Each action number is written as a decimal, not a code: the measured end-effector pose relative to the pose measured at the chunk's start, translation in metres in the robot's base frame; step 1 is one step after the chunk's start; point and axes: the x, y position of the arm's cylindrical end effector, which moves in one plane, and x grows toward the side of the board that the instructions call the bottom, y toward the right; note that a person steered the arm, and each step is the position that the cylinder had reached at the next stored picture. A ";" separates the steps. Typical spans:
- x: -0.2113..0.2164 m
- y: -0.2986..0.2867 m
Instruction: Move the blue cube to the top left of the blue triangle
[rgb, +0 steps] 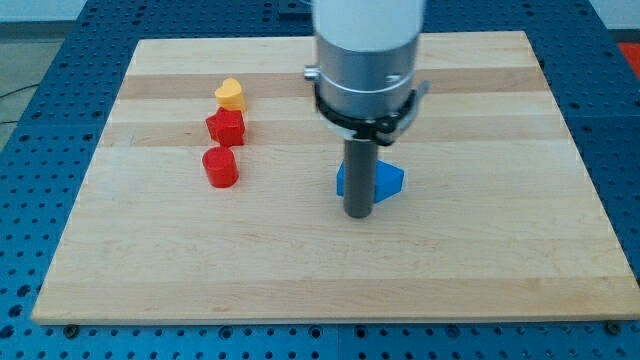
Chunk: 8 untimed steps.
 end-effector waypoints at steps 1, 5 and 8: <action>0.002 0.027; -0.031 0.049; -0.008 -0.007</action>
